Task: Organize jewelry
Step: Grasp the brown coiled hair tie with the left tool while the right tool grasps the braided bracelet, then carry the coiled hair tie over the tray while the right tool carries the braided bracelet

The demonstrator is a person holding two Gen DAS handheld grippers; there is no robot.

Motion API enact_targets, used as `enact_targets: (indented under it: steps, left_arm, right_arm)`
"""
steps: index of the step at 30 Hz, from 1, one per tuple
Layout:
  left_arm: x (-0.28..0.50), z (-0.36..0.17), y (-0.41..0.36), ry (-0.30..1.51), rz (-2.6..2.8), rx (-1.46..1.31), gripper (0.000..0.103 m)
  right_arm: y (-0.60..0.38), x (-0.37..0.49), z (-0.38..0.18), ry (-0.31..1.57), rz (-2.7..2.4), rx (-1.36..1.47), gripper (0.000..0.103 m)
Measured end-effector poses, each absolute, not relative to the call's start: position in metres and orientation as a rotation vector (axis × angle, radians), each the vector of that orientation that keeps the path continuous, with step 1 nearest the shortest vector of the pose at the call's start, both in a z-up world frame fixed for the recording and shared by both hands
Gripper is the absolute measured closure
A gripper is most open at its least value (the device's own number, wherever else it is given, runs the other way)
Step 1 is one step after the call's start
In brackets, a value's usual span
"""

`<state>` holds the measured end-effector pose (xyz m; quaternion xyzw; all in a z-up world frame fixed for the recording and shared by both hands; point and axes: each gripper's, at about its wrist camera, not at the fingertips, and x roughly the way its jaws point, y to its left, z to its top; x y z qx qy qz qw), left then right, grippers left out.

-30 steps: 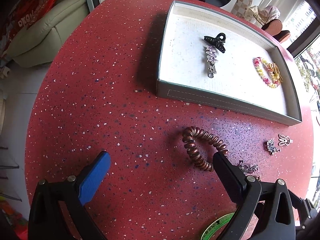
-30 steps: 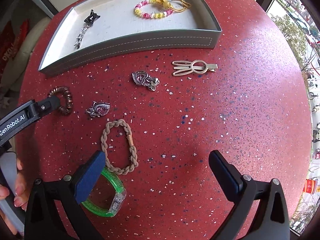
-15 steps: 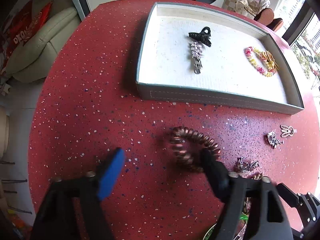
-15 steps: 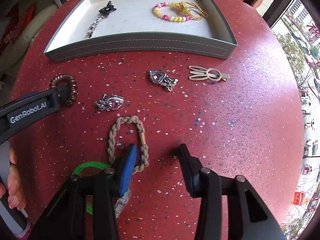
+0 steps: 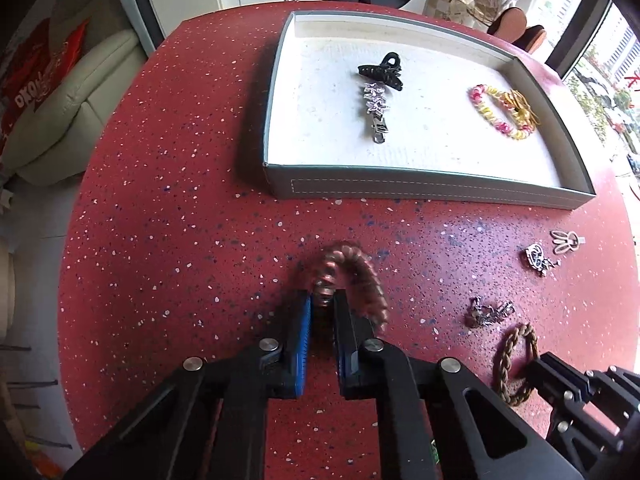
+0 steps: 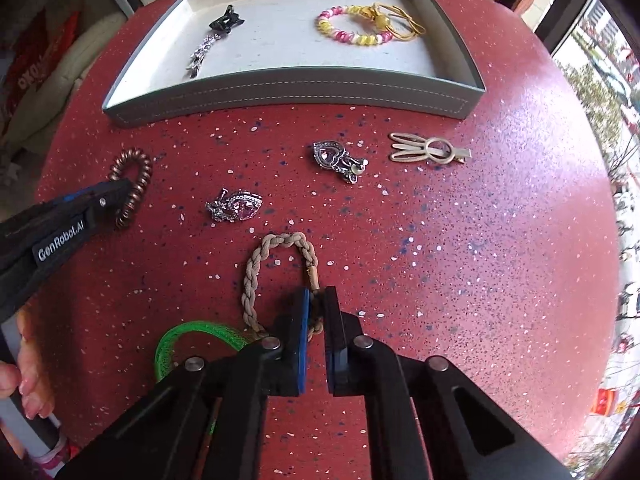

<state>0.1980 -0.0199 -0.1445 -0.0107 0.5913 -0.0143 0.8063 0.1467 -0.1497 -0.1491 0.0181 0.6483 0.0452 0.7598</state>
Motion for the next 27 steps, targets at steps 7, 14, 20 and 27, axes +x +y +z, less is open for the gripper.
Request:
enact_targets:
  steps: [7,14,20,27]
  left_arm:
    - [0.19,-0.128,-0.013,1.226,-0.102,-0.058,0.074]
    - [0.185,-0.11,-0.008,1.205,-0.134,-0.076,0.074]
    - [0.185,-0.09,-0.004,1.176,-0.153,-0.085,0.074]
    - [0.198,-0.072,-0.004,1.144,-0.177,-0.081,0.074]
  right_arm:
    - [-0.168,0.149,-0.14,1.396,0.134,0.212,0.096]
    - [-0.184,0.157,-0.132,1.365,0.149,0.281,0.096]
    - [-0.224,0.18,-0.117,1.332,0.175,0.314,0.096]
    - [-0.246,0.204,-0.087,1.276,0.199,0.315,0.096]
